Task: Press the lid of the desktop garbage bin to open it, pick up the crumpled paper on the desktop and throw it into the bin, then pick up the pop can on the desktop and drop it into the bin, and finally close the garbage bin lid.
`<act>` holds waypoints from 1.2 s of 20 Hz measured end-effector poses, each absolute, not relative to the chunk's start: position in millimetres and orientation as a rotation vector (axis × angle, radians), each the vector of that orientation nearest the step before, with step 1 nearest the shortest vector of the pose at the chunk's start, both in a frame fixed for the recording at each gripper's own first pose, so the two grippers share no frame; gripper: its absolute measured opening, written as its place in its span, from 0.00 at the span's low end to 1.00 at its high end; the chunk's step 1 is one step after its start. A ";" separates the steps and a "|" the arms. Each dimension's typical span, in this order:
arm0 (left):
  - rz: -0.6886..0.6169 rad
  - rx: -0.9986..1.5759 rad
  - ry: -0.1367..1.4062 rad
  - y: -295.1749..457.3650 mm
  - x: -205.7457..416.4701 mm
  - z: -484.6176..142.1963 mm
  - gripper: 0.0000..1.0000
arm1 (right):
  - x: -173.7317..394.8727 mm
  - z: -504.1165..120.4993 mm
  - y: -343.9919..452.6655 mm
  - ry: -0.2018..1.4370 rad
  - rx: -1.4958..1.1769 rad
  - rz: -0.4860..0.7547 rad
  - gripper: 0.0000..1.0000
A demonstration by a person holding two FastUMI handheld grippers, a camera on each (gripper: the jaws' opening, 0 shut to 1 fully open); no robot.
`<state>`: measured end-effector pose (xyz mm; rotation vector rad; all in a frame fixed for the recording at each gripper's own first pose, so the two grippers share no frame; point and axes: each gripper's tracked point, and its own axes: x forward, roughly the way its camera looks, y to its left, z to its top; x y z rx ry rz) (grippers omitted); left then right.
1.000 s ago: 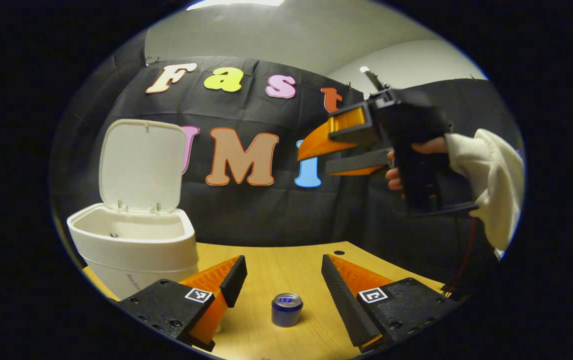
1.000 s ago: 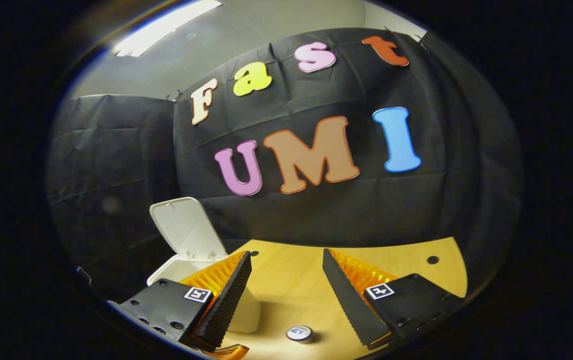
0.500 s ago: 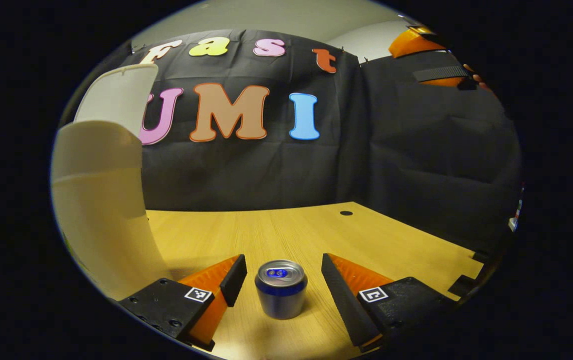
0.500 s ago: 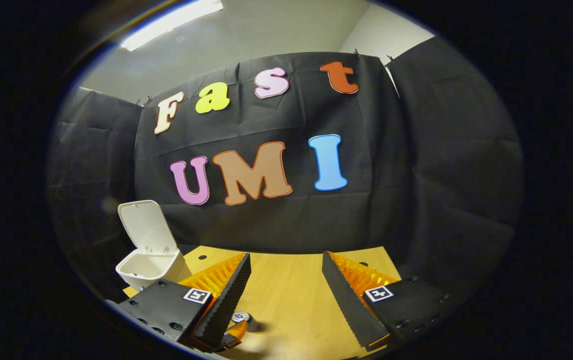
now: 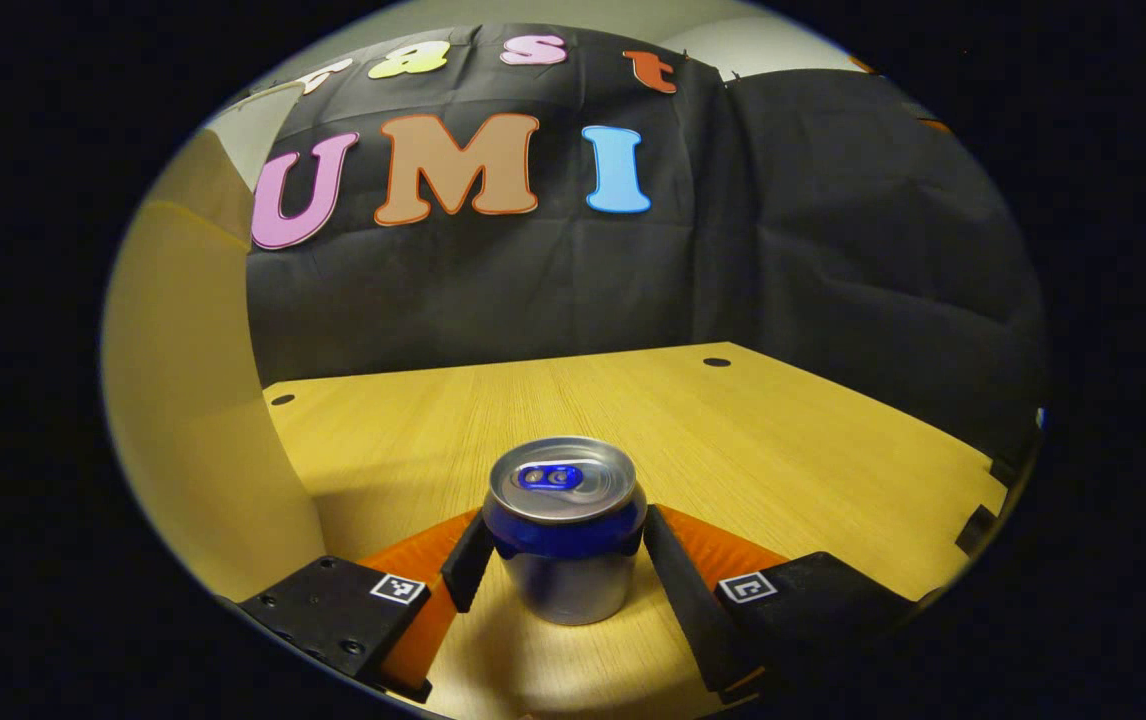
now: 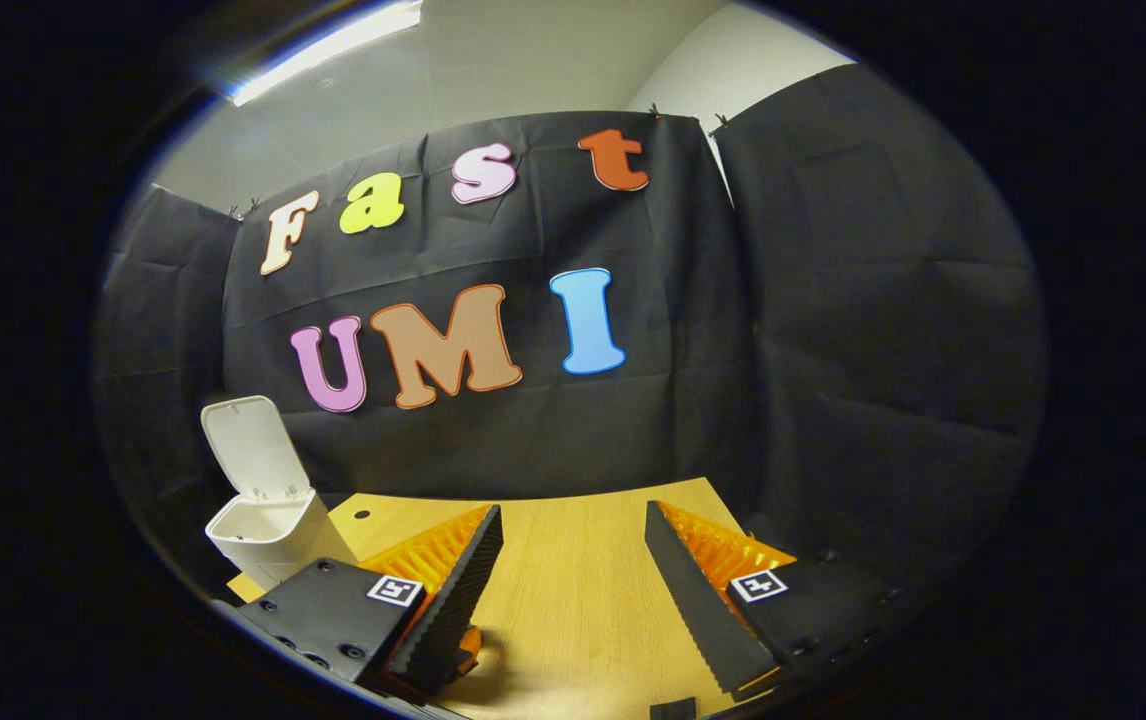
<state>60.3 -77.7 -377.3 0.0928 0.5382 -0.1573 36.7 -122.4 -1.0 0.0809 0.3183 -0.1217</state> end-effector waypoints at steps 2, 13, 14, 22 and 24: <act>-0.152 0.080 0.548 -74.9 61.0 -376.4 0.79 | 26.6 -2.6 -126.9 0.311 0.072 -0.144 0.95; -0.212 -0.020 0.450 -66.3 57.4 -242.2 0.78 | 9.9 -21.5 -116.0 0.352 0.117 -0.113 0.95; -0.218 -0.039 0.427 -65.1 57.4 -218.7 0.78 | 13.5 -26.0 -110.2 0.364 0.128 -0.089 0.95; -0.095 -0.055 0.229 0.4 68.1 -58.5 0.78 | 39.7 -67.3 -78.1 0.412 0.148 0.047 0.96; -0.023 0.016 0.198 36.5 72.5 -37.8 0.77 | 43.5 -81.5 -73.5 0.438 0.126 0.063 0.96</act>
